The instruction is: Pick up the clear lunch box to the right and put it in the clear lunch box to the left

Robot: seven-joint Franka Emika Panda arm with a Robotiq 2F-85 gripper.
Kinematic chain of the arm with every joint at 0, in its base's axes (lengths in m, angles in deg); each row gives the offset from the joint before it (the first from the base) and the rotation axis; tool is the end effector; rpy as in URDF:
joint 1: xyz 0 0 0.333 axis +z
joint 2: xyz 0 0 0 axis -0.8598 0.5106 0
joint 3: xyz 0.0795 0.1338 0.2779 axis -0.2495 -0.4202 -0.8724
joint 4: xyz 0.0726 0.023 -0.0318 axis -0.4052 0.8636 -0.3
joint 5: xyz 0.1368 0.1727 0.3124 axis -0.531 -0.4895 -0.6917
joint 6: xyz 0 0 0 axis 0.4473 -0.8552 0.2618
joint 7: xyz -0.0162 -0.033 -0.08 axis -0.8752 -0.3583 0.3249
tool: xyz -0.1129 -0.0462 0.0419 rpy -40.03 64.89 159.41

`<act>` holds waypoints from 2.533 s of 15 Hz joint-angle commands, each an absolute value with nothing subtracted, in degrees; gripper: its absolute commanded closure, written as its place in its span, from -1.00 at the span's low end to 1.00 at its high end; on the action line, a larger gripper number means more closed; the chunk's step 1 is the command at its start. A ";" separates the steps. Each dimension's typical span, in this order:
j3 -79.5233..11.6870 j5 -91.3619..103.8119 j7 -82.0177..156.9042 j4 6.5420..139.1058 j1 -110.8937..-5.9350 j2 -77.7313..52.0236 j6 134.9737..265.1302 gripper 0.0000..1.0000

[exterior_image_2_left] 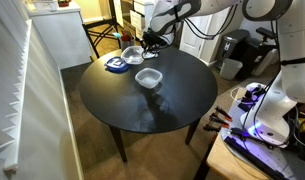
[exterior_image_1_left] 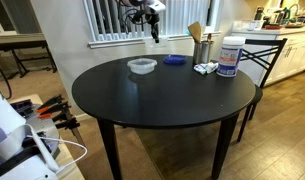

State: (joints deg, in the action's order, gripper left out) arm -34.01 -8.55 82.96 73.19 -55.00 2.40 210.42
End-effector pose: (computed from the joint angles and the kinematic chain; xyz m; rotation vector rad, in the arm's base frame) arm 0.7192 0.0128 0.3280 -2.5094 1.3686 -0.3977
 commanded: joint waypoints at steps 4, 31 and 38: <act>-34.90 -10.28 91.59 90.95 -51.15 -9.58 216.93 0.96; -31.71 0.31 114.50 103.87 -48.38 -10.51 217.77 -0.40; -34.07 -0.61 112.73 105.18 -49.06 -16.01 217.59 -1.00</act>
State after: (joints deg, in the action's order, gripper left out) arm -33.04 -1.06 112.64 102.14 -48.58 -11.86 216.76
